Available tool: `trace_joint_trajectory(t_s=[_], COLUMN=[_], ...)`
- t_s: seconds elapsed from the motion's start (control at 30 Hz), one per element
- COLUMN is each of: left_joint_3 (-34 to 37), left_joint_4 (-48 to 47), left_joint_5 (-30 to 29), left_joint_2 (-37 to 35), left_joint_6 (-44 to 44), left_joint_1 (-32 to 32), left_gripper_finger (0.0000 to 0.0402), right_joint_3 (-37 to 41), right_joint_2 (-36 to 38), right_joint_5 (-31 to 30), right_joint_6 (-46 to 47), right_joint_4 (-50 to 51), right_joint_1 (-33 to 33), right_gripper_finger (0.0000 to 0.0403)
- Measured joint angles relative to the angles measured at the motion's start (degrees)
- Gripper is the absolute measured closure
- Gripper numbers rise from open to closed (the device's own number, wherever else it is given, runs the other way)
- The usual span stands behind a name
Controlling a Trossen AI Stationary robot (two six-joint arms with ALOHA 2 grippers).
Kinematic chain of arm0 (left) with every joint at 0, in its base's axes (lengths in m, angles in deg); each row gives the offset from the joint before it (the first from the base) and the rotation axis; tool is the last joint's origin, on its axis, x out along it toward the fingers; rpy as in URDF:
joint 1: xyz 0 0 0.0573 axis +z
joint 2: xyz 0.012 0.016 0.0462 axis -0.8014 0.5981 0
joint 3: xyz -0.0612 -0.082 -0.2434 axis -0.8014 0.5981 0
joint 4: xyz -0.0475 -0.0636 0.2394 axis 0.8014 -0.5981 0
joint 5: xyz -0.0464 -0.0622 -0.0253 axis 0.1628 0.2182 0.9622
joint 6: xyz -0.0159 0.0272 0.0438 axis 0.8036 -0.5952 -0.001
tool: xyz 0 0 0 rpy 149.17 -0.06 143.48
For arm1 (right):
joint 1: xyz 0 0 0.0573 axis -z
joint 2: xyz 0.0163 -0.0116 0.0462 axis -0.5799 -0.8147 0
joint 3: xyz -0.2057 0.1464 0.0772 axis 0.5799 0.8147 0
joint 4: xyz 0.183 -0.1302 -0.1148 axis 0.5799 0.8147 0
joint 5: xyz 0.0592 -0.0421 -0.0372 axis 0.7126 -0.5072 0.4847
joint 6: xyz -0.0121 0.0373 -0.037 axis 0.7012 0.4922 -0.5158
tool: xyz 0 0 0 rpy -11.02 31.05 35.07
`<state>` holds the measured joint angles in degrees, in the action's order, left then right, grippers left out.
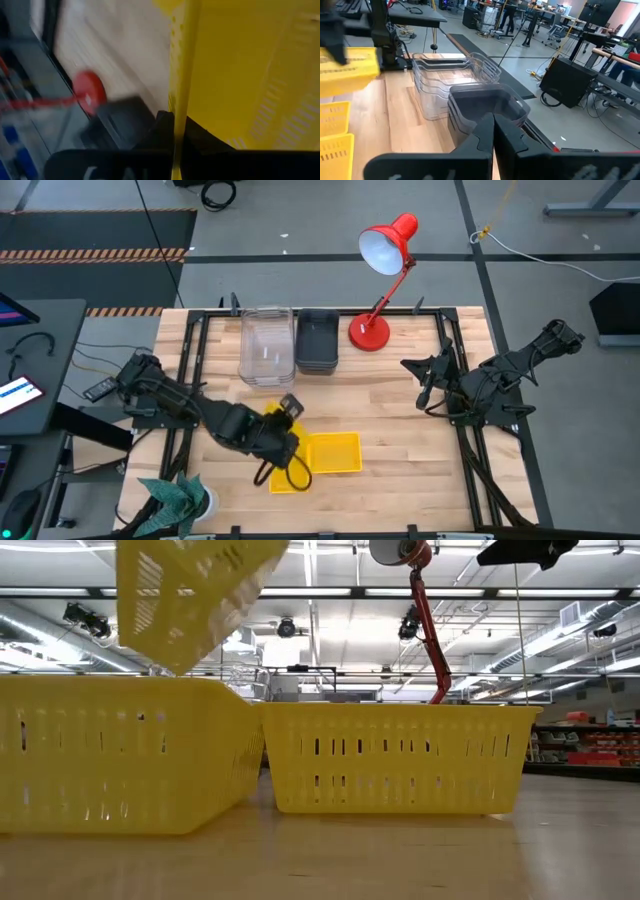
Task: Stack baskets by color
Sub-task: Stack the left yellow bin on the center yellow bin
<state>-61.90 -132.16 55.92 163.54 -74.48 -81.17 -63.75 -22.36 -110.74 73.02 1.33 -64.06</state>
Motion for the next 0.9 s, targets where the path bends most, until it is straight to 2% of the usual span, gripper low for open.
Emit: trace_joint_trajectory(t_s=[0.2, 0.37, 0.73, 0.83, 0.9], left_joint_3=[0.00, 0.00, 0.11, 1.62, 2.59], left_joint_4=[10.58, 11.80, 14.28, 14.08, 14.50], left_joint_5=[2.33, 11.14, 11.80, 11.06, 8.60], left_joint_2=[0.00, 0.59, 6.26, 7.90, 8.74], left_joint_6=[-7.54, -4.12, -2.45, -4.58, -7.61], left_joint_1=[-4.46, -5.15, -6.26, -6.40, -6.48], left_gripper_finger=[0.0393, 0.0393, 0.0394, 0.0396, 0.0396], right_joint_3=[0.04, 0.05, 0.07, 0.07, 0.07], right_joint_2=[0.00, 0.00, 0.00, 0.01, 0.00], right_joint_5=[1.31, 1.31, 1.61, 2.61, 2.94], right_joint_6=[2.62, 3.00, 3.89, 3.90, 3.89], right_joint_4=[1.33, 1.26, 1.28, 1.28, 1.31], right_joint_1=[0.00, 0.00, -0.07, -0.07, -0.07], right_gripper_finger=[0.0394, 0.0394, 0.0394, 0.0394, 0.0394])
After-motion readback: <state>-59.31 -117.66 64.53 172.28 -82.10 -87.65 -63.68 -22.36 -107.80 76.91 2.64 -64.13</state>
